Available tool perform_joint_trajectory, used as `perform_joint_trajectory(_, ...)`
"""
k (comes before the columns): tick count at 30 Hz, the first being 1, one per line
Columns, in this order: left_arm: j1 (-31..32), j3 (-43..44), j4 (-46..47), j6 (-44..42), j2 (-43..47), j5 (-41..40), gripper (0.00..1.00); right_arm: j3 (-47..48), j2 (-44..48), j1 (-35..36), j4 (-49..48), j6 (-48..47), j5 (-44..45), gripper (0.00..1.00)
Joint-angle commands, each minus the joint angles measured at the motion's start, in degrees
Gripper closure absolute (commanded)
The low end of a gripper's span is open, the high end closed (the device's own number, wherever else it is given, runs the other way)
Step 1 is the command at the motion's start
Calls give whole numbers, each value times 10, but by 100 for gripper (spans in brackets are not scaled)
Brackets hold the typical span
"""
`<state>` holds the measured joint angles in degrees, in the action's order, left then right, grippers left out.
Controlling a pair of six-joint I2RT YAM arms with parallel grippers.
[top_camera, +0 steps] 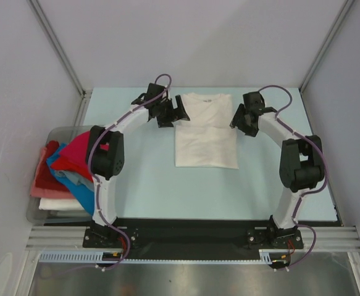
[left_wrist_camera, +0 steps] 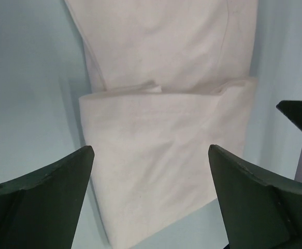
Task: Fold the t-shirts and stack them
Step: Fold the tshirt
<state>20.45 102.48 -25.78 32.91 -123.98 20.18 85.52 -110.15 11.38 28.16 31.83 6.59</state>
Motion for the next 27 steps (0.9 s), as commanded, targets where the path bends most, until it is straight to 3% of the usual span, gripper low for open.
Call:
perform_joint_trajectory(1,2,-62,31,-19,95,-13,3,-83,109,-4,-55,-5,-13,30)
perform_joint_trajectory(8,30,-322,102,0,238,-27,14,-294,214,-5,-110,0,-84,43)
perform_joint_trajectory(11,54,-386,128,3,273,-32,18,-362,247,-4,-134,3,-112,46)
perform_joint_trajectory(23,88,-489,180,22,282,-38,26,-426,255,1,-164,11,-151,47)
perform_joint_trajectory(27,90,-497,184,22,274,-43,31,-423,236,0,-170,13,-157,61)
